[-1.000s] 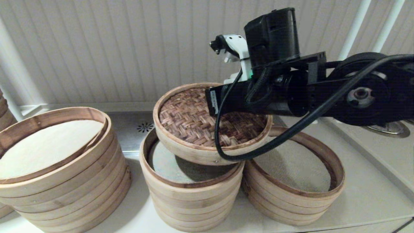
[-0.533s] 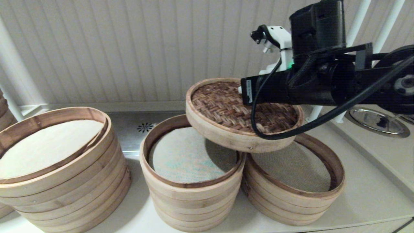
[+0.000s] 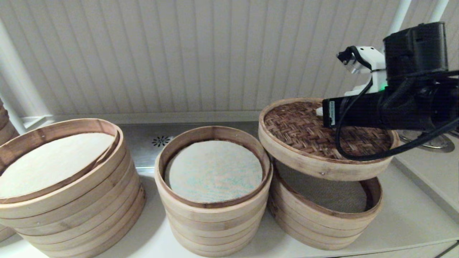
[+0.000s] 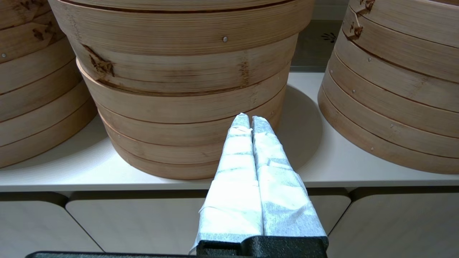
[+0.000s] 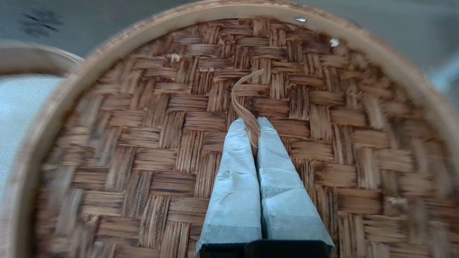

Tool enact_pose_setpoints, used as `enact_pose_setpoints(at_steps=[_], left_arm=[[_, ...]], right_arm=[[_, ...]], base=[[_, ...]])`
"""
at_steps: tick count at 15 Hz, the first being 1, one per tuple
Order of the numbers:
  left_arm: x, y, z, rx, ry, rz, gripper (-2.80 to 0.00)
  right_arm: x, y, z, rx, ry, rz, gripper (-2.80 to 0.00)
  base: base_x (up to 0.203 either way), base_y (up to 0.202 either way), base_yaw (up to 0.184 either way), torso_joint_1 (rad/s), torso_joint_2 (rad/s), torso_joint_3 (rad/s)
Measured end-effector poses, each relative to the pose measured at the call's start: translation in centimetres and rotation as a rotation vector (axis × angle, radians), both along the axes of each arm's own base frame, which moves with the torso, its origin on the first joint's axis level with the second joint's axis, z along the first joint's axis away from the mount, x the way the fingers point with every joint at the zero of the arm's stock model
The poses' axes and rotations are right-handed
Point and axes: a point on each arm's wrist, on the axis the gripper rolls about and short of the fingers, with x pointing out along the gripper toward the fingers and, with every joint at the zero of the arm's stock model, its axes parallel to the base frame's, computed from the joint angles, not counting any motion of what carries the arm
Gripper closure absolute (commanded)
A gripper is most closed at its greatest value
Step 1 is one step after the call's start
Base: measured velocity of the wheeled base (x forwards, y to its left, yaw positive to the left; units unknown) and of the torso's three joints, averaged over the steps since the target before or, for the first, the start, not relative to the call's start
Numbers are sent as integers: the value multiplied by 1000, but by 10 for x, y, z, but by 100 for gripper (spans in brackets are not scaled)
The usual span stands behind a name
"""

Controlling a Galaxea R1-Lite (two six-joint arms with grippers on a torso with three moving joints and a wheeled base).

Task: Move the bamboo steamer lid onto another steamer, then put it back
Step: Put the steamer

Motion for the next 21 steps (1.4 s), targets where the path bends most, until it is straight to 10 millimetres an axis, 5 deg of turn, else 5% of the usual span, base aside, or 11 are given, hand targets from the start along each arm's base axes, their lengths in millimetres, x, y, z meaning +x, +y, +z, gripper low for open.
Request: enact_pose_setpoints(at_steps=[7,21], left_arm=[[0,0,0,0,0,0,0],[0,0,0,0,0,0,0]], right_arm=[[-17,-28,-23,-5,25,-66,0],[-1,-39,-67,-10,39,-119,0]], base=[[0,0,0,0,0,0],[0,0,0,0,0,0]])
